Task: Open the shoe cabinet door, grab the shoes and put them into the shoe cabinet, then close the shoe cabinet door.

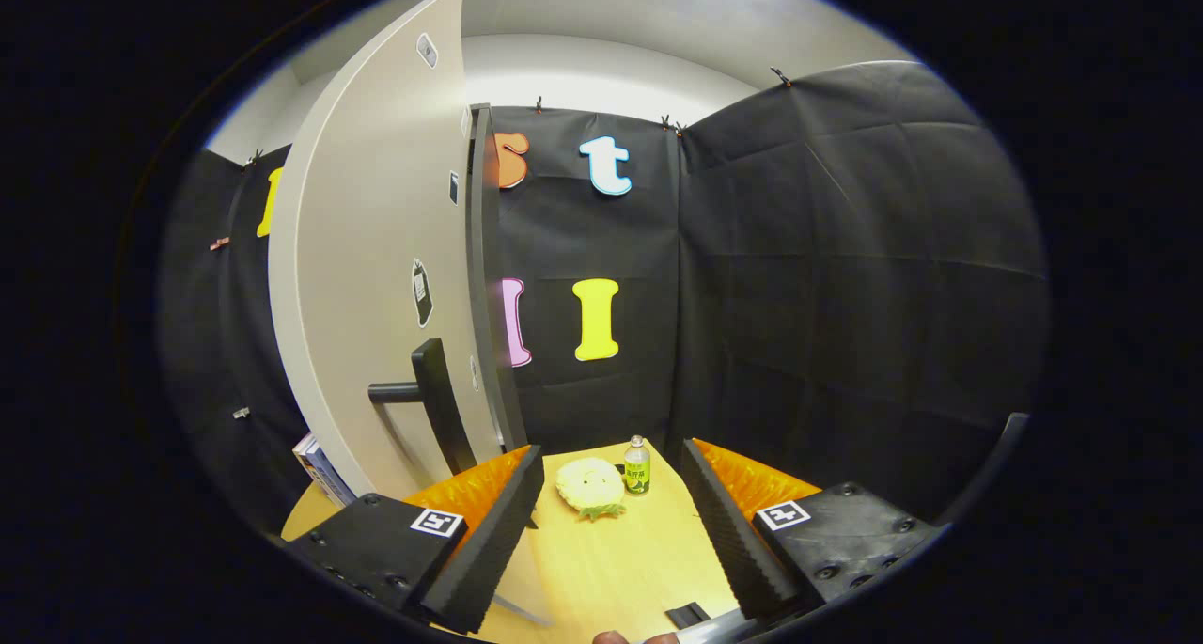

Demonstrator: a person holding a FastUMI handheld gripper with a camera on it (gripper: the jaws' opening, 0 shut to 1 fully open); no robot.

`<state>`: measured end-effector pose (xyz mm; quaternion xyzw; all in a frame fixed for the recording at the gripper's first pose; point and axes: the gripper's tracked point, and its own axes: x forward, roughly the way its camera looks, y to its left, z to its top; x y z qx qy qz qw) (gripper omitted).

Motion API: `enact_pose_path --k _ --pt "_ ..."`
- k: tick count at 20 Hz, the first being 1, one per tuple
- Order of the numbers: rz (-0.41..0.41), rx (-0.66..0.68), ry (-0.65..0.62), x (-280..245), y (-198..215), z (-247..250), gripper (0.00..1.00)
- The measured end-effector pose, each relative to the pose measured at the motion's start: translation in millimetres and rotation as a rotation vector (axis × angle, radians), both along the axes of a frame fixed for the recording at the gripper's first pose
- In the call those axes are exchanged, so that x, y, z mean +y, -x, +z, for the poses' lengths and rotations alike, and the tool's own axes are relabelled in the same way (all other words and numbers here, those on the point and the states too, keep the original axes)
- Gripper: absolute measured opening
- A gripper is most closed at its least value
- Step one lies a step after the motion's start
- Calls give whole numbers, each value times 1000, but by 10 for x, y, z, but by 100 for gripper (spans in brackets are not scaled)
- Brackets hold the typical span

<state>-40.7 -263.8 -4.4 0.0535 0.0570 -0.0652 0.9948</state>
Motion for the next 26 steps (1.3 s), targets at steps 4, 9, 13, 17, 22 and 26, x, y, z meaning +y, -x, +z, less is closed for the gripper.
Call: enact_pose_path --k 4,9,13,17,22,26 --pt "60 -5 22 391 68 36 96" --pt "107 -31 26 1028 96 75 96" --pt "160 -43 -1 1589 -20 63 96" --pt "262 -39 -18 2107 -167 49 97" --pt "366 -43 -23 2576 -227 97 98" --pt "364 -51 -7 2632 -271 106 98"
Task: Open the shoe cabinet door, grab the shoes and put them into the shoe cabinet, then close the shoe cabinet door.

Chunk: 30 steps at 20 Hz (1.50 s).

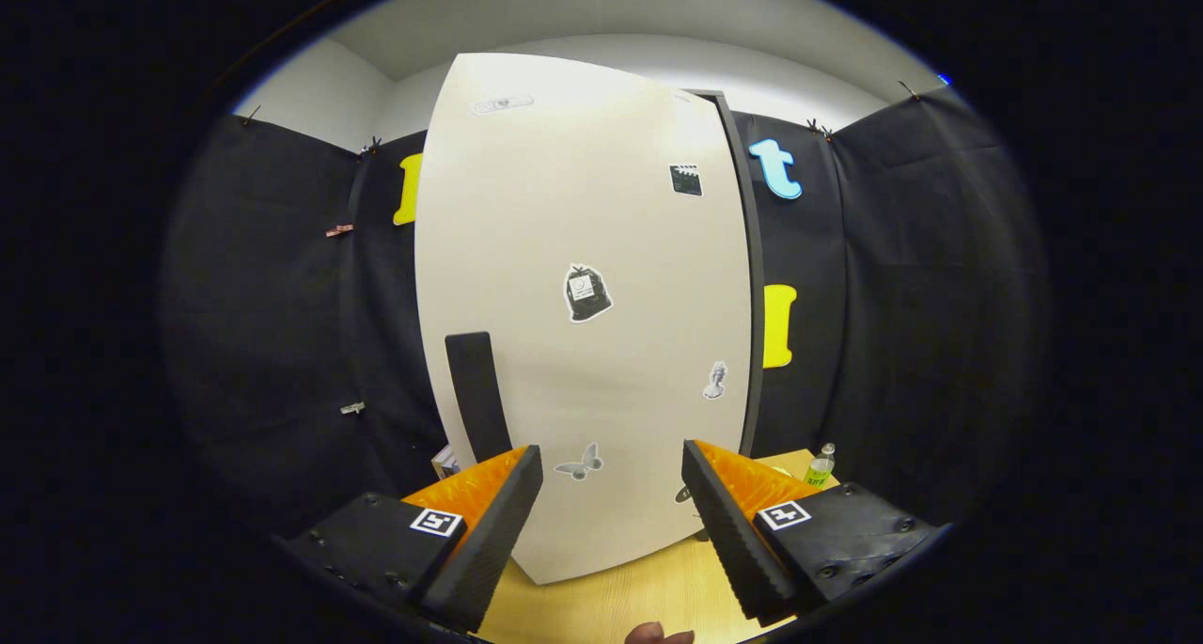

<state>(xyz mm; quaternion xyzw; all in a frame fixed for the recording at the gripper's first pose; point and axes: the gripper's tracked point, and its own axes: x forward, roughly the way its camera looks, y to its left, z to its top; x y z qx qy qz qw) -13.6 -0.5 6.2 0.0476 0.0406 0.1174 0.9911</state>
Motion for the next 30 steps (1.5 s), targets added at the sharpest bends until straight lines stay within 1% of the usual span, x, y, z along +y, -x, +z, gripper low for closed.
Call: enact_pose_path --k 12,22,30 --pt "-58 -10 -11 -146 -49 22 98" --pt "-69 -17 4 -114 -34 29 98" --pt "-60 -11 5 -15 -12 -1 98"
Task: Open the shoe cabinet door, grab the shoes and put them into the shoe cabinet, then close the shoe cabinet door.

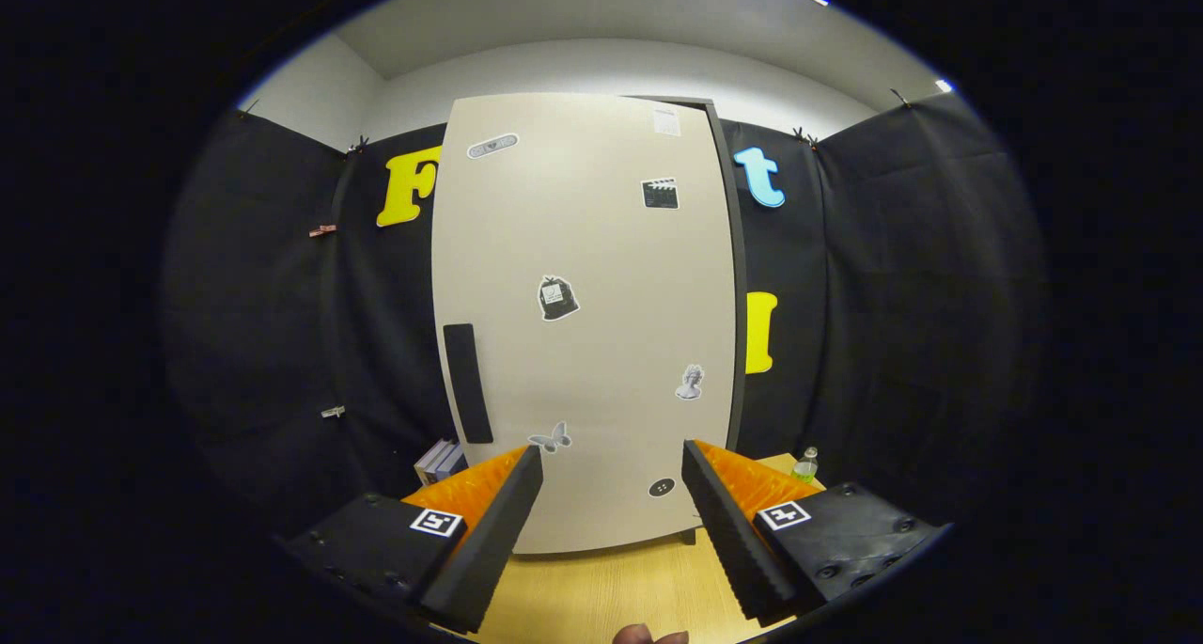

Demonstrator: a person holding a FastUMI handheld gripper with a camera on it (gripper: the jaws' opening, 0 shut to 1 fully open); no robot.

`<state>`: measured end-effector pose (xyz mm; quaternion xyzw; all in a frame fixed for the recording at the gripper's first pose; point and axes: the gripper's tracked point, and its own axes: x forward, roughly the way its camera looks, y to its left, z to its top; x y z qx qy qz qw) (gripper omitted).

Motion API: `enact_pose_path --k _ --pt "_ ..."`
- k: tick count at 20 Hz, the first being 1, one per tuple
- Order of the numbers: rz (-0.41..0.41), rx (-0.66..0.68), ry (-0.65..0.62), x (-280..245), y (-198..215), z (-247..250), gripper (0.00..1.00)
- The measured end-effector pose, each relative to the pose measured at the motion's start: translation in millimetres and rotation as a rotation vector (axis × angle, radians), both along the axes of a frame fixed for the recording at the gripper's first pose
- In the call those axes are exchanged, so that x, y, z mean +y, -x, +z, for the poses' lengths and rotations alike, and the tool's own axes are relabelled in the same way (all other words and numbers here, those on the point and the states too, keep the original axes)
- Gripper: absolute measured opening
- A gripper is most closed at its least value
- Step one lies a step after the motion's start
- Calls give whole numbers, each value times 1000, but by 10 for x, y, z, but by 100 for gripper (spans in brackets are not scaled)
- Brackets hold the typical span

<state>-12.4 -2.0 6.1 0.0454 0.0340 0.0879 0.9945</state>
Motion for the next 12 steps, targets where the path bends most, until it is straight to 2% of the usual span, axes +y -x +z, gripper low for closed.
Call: enact_pose_path --k 12 --pt "-10 -12 7 42 69 7 98"
